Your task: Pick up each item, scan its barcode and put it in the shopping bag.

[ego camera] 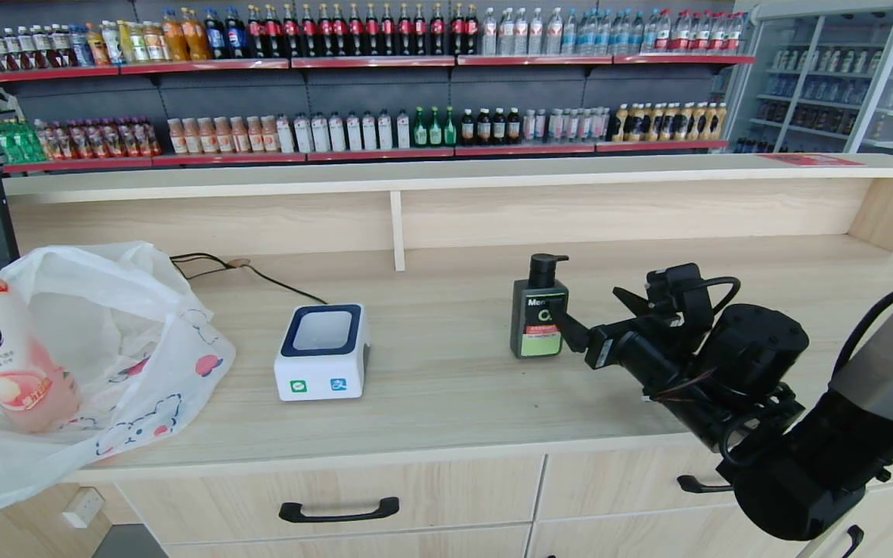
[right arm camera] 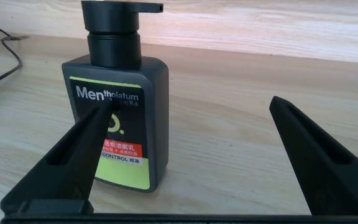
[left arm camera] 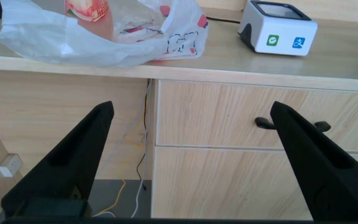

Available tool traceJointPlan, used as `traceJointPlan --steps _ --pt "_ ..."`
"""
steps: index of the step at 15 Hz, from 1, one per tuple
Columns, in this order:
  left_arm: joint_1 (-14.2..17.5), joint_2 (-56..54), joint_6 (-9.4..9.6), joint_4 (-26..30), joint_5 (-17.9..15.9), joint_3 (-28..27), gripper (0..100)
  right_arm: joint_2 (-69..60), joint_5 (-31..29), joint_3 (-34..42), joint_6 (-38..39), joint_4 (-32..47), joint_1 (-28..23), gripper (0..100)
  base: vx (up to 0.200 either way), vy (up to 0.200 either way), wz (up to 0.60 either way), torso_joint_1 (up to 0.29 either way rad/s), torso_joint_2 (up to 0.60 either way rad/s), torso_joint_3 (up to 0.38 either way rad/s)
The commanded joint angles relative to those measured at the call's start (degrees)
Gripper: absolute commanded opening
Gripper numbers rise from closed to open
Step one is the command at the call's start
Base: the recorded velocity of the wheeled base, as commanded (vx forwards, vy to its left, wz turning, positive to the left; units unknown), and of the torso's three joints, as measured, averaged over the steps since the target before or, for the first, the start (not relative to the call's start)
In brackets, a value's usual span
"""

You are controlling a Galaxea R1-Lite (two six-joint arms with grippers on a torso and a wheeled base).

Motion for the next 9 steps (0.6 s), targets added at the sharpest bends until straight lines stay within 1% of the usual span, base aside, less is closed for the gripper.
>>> traceJointPlan --steps 1,9 --pt "0.0 0.1 -0.04 0.0 0.0 0.0 100 -0.4 0.0 0.1 0.0 -0.1 -0.8 100 0.0 0.0 0.0 0.0 0.0 0.0" --pt "0.0 0.0 -0.04 0.0 0.0 0.0 100 -0.3 0.0 -0.3 -0.4 -0.1 -1.4 100 0.0 0.0 0.0 0.0 0.0 0.0"
